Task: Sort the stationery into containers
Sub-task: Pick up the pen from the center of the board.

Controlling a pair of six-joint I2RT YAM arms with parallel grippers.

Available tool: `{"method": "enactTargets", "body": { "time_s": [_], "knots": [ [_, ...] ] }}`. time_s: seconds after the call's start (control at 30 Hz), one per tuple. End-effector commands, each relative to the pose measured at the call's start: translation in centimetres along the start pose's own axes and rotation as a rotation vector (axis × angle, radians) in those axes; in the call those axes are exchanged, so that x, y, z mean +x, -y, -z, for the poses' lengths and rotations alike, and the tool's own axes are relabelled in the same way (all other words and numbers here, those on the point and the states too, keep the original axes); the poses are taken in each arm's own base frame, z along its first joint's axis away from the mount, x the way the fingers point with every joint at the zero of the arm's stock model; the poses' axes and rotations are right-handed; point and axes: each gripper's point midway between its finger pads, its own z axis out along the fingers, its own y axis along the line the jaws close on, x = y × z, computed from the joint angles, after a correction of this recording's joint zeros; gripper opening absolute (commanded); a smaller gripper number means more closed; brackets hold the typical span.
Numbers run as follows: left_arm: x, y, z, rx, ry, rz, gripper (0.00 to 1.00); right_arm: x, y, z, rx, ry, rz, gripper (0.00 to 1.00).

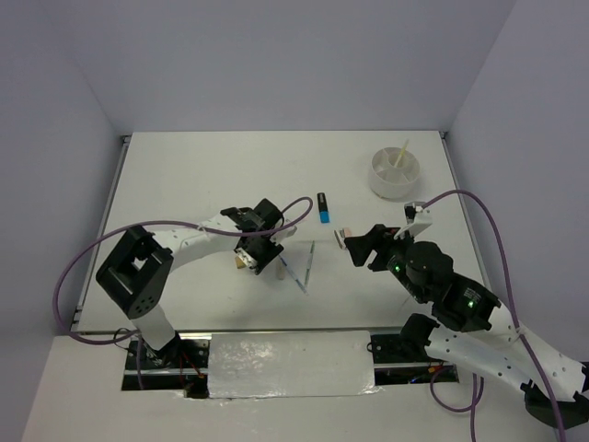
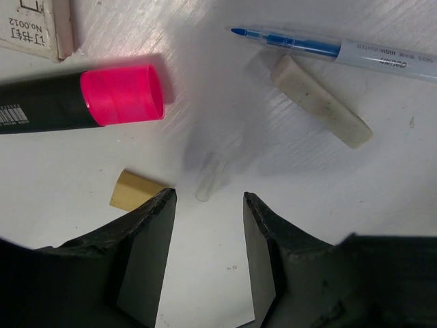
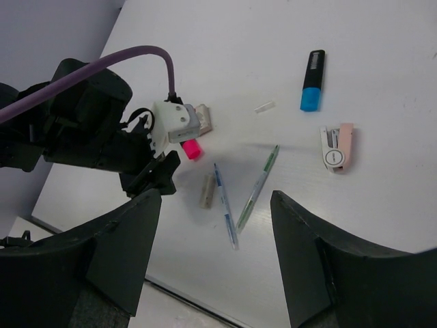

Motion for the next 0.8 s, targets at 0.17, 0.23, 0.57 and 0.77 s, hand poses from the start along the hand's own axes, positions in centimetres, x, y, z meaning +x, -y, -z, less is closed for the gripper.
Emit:
{"method": "enactTargets", "body": {
  "time_s": [0.17, 0.23, 0.57, 0.77],
  "knots": [
    [-0.7, 0.4, -0.8, 0.026, 0.000, -0.016, 0.53, -0.3, 0.0, 0.1, -0.011, 0.027, -0.005, 0.73],
    [-0.5, 0.5, -1.0, 0.031, -0.009, -0.017, 0.52, -0.3, 0.0, 0.2, -0.011, 0.025, -0.003, 0.73],
    [0.1, 0.9, -1.8, 0.055, -0.036, -0.009, 0.48, -0.6, 0.1, 0.4, -0.010, 0.034, 0.005, 0.73],
    [0.6, 1.2, -2.3, 0.065, -0.058, -0.012, 0.47, -0.6, -0.1, 0.2, -0.015, 0.035, 0.003, 0.73]
  ]
}}
